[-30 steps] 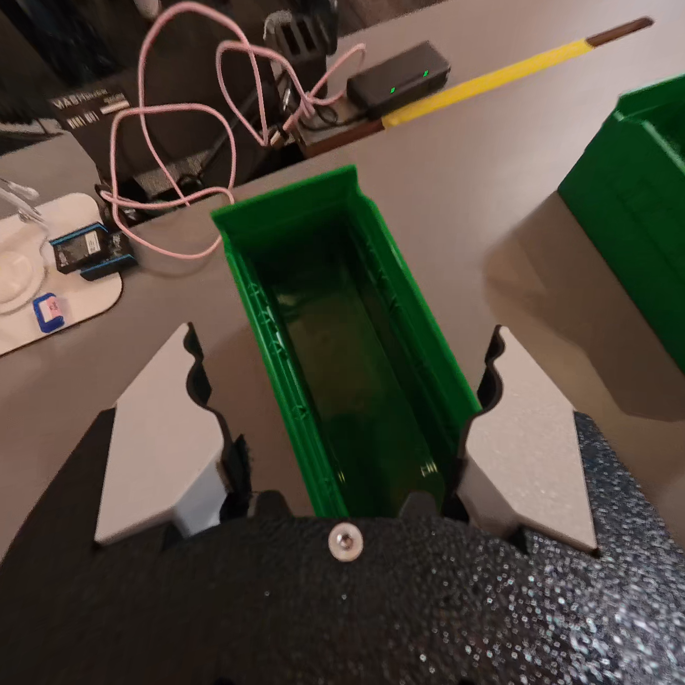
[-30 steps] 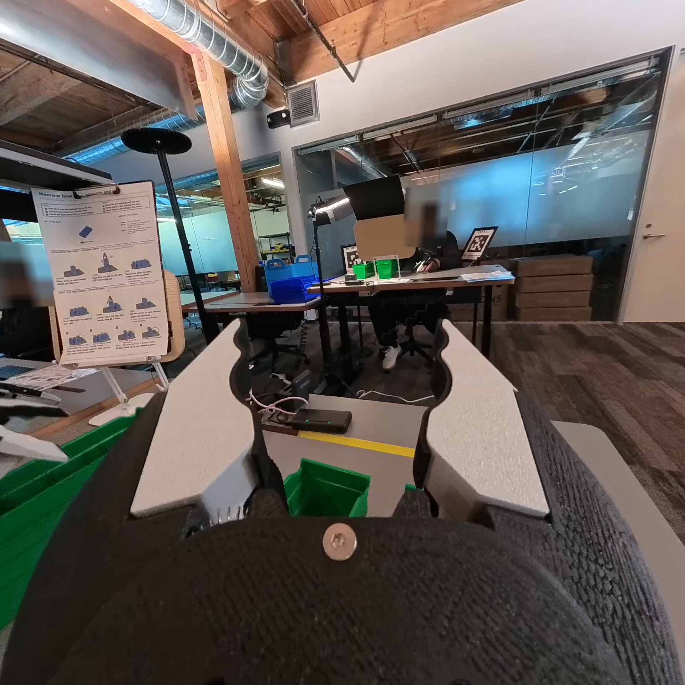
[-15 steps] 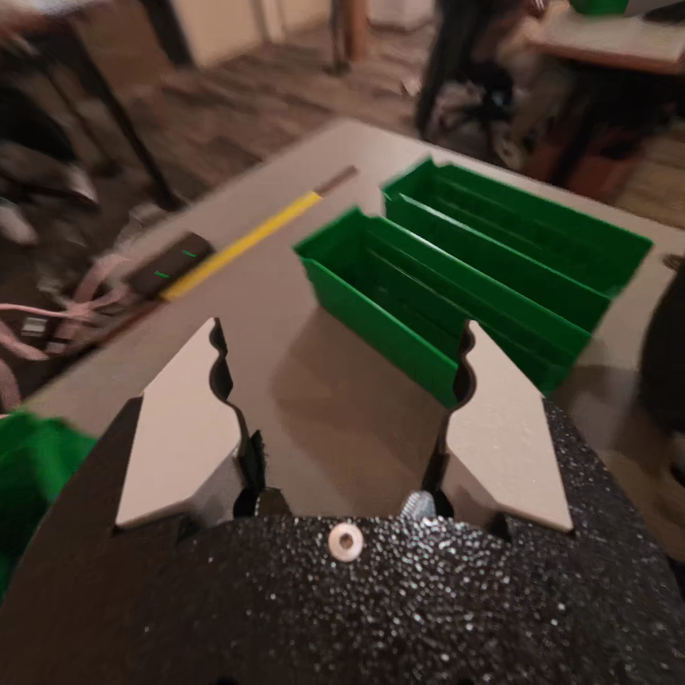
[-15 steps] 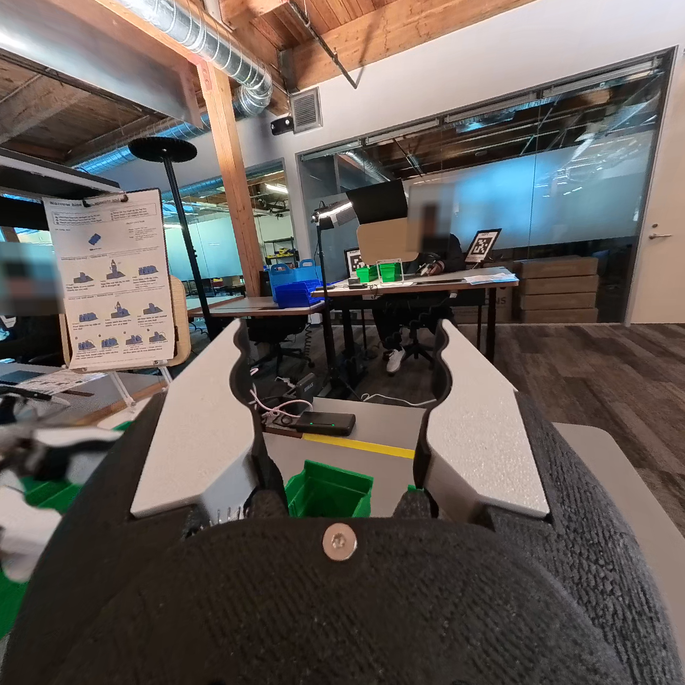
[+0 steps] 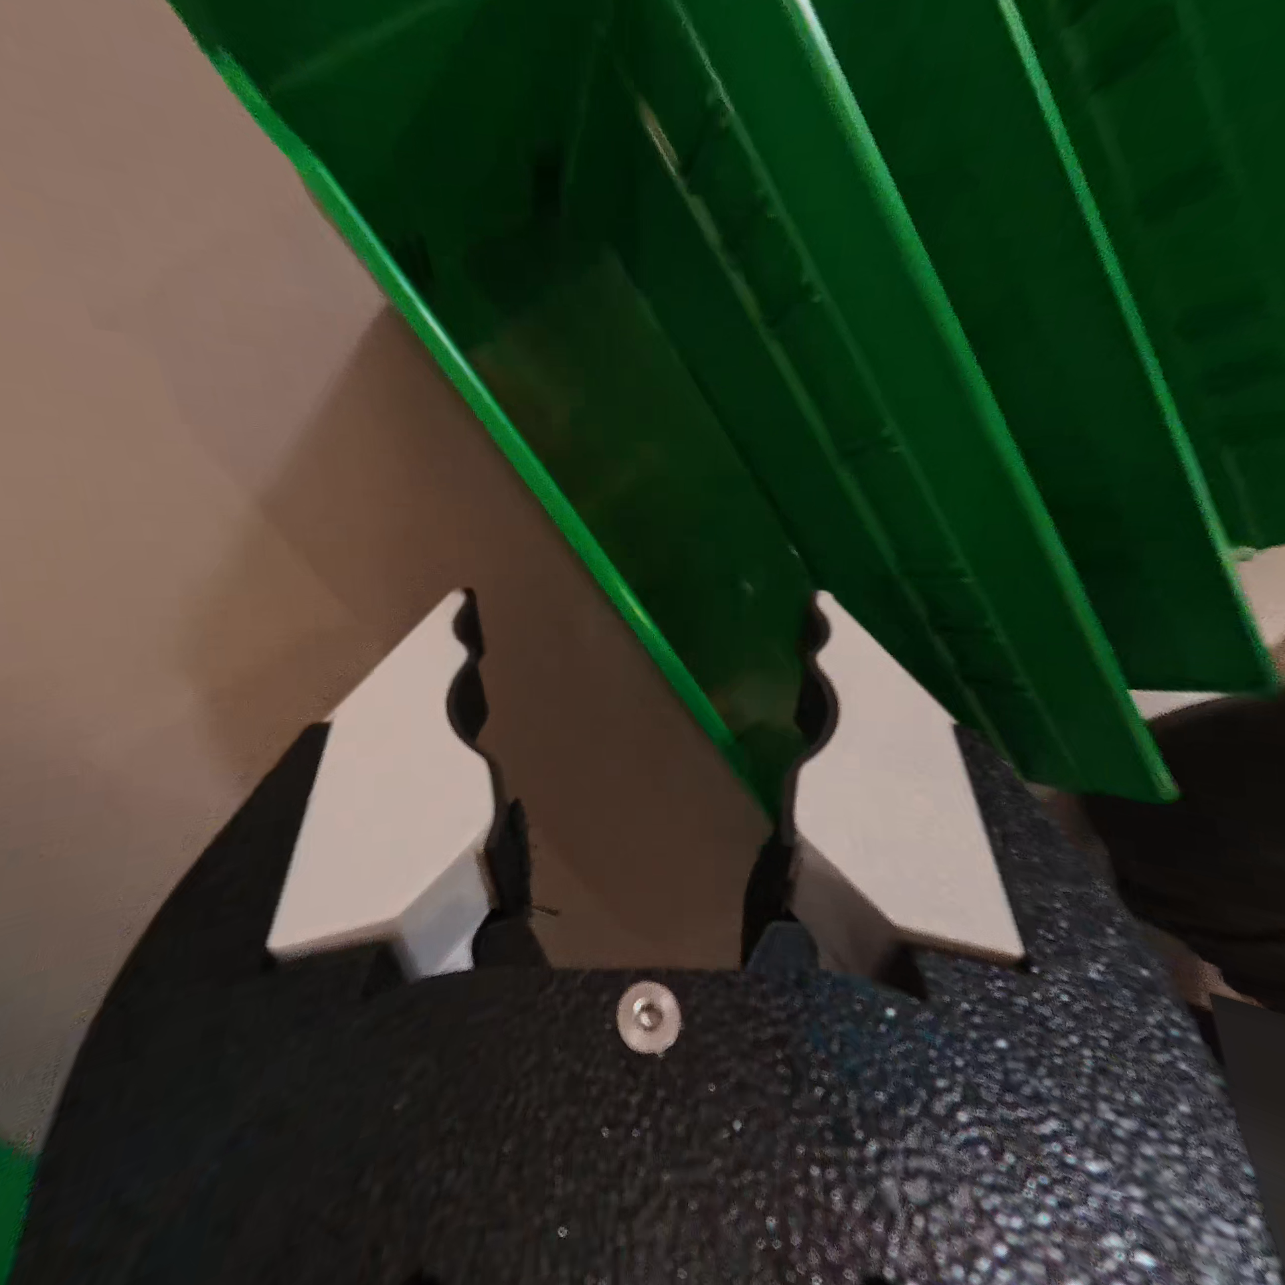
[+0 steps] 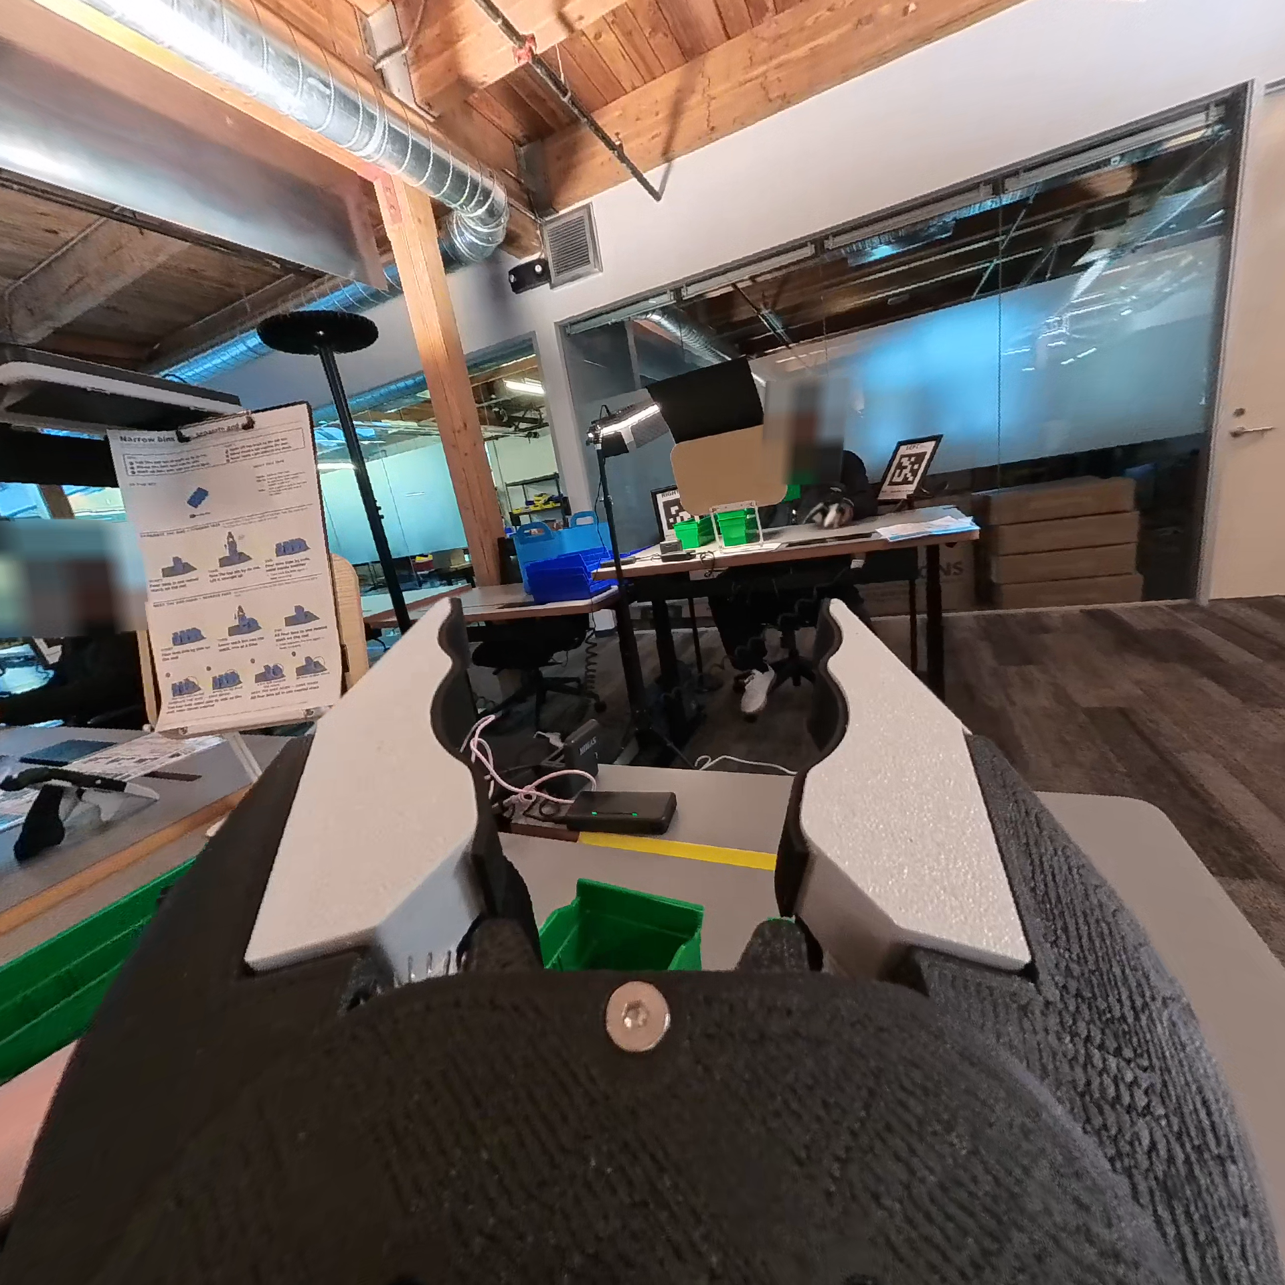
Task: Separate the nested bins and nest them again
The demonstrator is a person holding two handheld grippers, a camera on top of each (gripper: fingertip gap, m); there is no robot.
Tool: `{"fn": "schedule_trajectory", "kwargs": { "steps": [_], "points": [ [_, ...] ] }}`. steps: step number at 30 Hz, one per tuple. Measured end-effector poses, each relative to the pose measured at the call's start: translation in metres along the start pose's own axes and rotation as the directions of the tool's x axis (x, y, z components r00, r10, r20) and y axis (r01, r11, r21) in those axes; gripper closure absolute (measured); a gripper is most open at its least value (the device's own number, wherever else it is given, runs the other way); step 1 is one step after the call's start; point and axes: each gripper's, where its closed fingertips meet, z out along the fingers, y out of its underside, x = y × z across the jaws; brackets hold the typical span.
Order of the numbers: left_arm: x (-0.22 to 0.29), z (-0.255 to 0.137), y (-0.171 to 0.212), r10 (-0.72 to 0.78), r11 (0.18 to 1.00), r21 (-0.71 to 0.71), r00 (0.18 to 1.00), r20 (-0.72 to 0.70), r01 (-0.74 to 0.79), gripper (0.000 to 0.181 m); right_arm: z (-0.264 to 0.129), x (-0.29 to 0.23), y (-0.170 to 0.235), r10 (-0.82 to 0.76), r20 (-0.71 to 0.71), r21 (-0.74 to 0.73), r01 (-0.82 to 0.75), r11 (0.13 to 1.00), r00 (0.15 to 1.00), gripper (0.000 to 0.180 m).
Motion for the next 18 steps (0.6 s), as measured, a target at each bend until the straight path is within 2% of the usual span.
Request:
{"fn": "schedule_trajectory", "kwargs": {
  "steps": [2, 3, 5, 7, 8, 13, 16, 18],
  "points": [
    [0.014, 0.001, 0.003, -0.001, 0.999, -0.036, 0.996, -0.088, -0.002, 0.122, 0.0, 0.001, 0.0, 0.003, 0.001, 0.0, -0.003, 1.0, 1.0, 0.081],
    [0.014, 0.0, 0.004, 0.007, 0.999, -0.046, 0.996, -0.092, -0.011, 0.132, -0.001, 0.001, 0.0, 0.004, 0.001, 0.0, -0.004, 1.0, 1.0, 0.082],
    [0.006, -0.004, 0.007, 0.036, 0.997, -0.064, 0.998, -0.045, -0.039, 0.147, -0.001, 0.001, -0.001, 0.003, 0.002, 0.002, -0.003, 1.0, 1.0, 0.082],
    [-0.007, -0.013, 0.004, 0.096, 0.994, -0.048, 0.995, 0.007, -0.095, 0.175, -0.001, 0.001, -0.001, 0.002, 0.002, 0.004, -0.003, 1.0, 1.0, 0.082],
    [-0.007, -0.018, 0.004, 0.117, 0.992, -0.036, 0.993, -0.006, -0.117, 0.176, -0.001, 0.001, -0.001, 0.003, 0.003, 0.005, -0.003, 1.0, 1.0, 0.082],
    [-0.038, -0.049, 0.006, 0.194, 0.981, -0.003, 0.973, 0.124, -0.195, 0.178, 0.001, 0.002, 0.002, 0.004, -0.001, -0.01, -0.004, 1.0, 1.0, 0.081],
    [-0.049, -0.07, 0.012, 0.183, 0.983, 0.007, 0.977, 0.112, -0.185, 0.178, 0.001, 0.002, 0.002, 0.0, -0.005, -0.011, 0.0, 1.0, 1.0, 0.082],
    [-0.049, -0.087, 0.011, 0.158, 0.986, 0.05, 0.986, 0.051, -0.161, 0.178, 0.001, 0.002, 0.002, -0.004, -0.007, -0.011, 0.004, 1.0, 1.0, 0.081]
  ]
}}
